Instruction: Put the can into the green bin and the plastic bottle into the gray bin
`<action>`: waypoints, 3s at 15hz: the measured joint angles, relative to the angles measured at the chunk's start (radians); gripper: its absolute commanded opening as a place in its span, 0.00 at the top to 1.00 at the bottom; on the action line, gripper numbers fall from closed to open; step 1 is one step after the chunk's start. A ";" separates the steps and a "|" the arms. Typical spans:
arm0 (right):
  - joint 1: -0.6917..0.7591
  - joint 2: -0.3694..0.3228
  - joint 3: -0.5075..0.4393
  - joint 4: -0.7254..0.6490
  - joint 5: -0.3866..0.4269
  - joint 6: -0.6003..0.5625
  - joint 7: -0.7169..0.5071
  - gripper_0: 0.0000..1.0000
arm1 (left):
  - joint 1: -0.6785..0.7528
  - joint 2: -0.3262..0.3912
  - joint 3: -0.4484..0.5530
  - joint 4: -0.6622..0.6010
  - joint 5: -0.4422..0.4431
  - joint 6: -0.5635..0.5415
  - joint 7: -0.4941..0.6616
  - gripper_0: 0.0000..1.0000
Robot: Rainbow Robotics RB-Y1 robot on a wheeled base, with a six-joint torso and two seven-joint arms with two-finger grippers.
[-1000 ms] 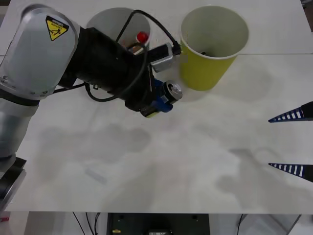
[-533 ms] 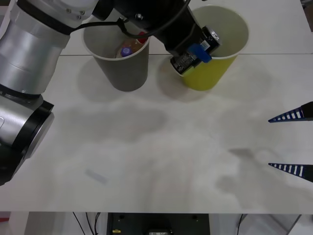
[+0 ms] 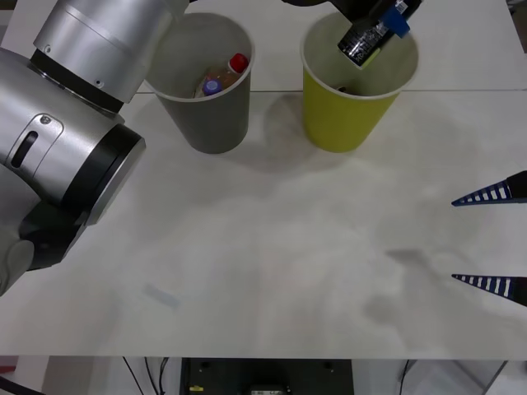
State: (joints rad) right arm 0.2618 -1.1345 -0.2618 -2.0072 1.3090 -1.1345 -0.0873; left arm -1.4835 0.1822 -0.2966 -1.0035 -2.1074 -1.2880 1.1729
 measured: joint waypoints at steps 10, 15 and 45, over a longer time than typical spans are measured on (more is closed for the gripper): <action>0.000 0.000 0.000 0.000 0.000 0.000 0.000 0.00 | 0.000 -0.013 -0.159 0.109 -0.062 0.321 0.111 1.00; 0.000 0.000 0.000 0.000 0.000 0.000 0.000 0.00 | 0.000 -0.014 -0.159 0.117 -0.063 0.322 0.109 0.00; 0.000 0.000 0.000 0.000 0.000 0.000 0.000 0.00 | 1.141 0.547 0.379 -1.103 0.366 -0.117 -0.571 0.00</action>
State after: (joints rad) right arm 0.2618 -1.1345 -0.2618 -2.0071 1.3090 -1.1345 -0.0873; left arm -0.3427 0.7288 0.0826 -2.1066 -1.7416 -1.4053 0.6020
